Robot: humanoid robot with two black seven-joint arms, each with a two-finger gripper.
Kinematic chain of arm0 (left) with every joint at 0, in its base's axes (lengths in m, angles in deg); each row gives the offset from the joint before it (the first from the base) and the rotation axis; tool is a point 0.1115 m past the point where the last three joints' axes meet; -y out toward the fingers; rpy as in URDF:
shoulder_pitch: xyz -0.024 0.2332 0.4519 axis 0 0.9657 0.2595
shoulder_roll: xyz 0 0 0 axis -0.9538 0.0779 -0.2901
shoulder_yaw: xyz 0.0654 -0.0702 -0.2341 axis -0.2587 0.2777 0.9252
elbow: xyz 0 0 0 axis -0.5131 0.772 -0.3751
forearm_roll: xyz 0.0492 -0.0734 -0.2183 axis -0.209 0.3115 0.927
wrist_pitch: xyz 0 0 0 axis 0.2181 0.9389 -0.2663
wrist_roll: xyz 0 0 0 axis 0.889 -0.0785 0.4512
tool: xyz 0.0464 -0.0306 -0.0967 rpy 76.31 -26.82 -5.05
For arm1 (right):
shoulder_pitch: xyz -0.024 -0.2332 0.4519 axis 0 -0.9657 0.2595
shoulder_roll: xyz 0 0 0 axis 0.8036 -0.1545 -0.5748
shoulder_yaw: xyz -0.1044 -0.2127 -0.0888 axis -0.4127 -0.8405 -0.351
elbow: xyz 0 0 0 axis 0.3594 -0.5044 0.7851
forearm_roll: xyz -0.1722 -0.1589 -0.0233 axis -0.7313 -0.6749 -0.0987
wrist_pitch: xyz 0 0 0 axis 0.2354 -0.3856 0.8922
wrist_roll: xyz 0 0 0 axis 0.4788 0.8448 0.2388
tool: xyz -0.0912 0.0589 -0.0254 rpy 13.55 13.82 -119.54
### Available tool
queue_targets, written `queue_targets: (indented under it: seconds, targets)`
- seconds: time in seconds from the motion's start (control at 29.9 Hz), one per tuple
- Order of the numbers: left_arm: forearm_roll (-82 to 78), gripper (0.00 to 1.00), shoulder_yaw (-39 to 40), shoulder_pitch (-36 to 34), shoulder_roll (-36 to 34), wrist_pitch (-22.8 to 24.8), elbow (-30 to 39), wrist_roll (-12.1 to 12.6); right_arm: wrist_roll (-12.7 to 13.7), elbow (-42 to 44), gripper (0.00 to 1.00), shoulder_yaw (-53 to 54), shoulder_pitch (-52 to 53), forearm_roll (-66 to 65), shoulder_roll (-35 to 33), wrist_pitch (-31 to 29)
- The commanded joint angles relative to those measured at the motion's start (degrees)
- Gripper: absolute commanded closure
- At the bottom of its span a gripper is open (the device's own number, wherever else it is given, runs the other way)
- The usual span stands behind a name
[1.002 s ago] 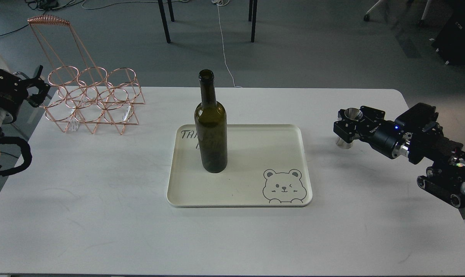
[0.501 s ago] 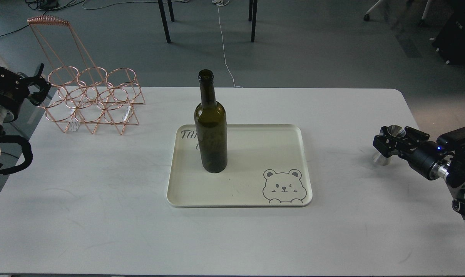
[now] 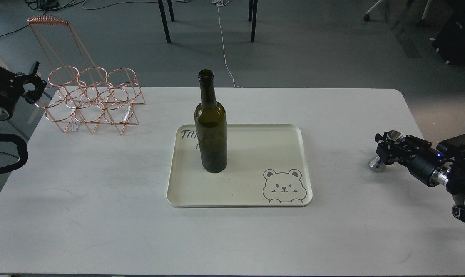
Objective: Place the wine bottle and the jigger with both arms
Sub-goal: 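Carry the jigger off the tray and set it on the table, then reach the left gripper to the neck of the green wine bottle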
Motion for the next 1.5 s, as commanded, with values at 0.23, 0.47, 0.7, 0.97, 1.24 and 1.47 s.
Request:
queue_targets:
  seconds: [0.23,0.47,0.7,0.97,1.24,1.47]
  targets:
    - [0.0,0.02,0.0,-0.13,-0.36,0.0,-0.01,0.0,0.0,-6.6,0.47,-0.61,-0.73,-0.02,-3.54,0.0]
    - [0.09,0.02,0.0,-0.48,-0.36,-0.09,-0.01,0.0,0.0,-12.32,0.44,-0.7,-0.73,-0.1,-7.5,0.0]
    - [0.09,0.02,0.0,-0.66,-1.59,0.0,0.08,0.0,0.0,-16.01,0.41,-0.7,-0.82,-0.1,-13.55,0.0]
    - [0.0,0.02,-0.26,-0.84,-3.34,0.0,2.36,0.53,0.0,-19.53,0.34,1.75,1.46,-0.02,-19.28,0.0]
    - [-0.26,0.02,-0.88,-2.59,-7.12,0.7,3.86,0.79,0.0,-19.8,0.32,3.34,6.21,0.25,-18.49,0.0]
    - [-2.62,0.02,-1.4,-2.16,-16.87,0.35,18.52,0.79,0.0,-18.92,0.3,3.43,12.79,12.18,-16.47,0.0]
